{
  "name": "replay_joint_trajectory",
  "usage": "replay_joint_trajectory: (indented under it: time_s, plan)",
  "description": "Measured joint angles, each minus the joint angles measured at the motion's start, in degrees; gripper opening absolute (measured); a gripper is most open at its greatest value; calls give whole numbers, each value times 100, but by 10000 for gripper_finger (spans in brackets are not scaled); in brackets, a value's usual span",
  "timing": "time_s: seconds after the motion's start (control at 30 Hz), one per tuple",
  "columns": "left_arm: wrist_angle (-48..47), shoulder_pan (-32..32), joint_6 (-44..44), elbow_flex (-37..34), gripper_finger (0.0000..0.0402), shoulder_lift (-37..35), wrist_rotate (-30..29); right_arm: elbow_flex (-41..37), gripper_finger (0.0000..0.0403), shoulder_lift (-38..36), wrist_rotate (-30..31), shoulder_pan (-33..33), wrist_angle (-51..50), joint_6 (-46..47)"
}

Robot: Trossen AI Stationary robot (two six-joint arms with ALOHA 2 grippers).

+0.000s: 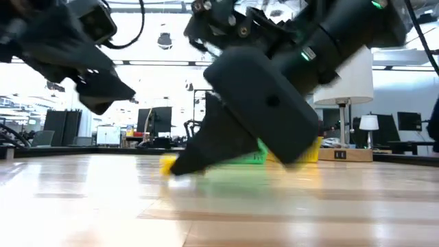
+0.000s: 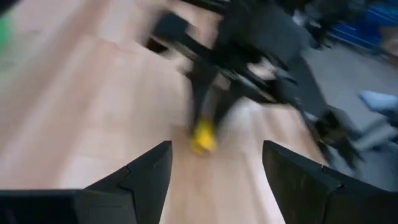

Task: Pick and place Stapler, Stapler remover, tape
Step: Put the yellow stapler into the orange bin, then put the green stapler into the orange bin

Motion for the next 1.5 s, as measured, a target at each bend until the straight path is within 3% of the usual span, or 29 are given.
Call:
replay_joint_trajectory:
  time_s: [0.3,0.5,0.67,0.93,1.2,1.37,1.5]
  plan:
    - [-17,-1074,-32,2,237,-50,561,29,49,-1405,-78,-1000,-569,-1354]
    - [109,-1723,-53,0,237,-50,556,42,49,-2152,-1154,-2442,-890,-1902]
    - [537,-1953,73,0,237,-50,462,42,52,-2221,-2103,-3760,-1194,-1976]
    - [512,-1875,-305,0,237,-50,360,50,57,-1906,-2859,-5333,-1273,-1898]
    - [-345,-1793,-1682,5,237,-175,456,165,106,-1265,-3373,-5868,-1336,-1745]
    - [-1223,-1777,-2764,7,237,-520,711,433,174,-962,-3274,-5713,-1270,-1906]
    - [-1748,-1777,-3046,2,237,-841,727,641,237,-926,-3121,-5560,-1360,-1936]
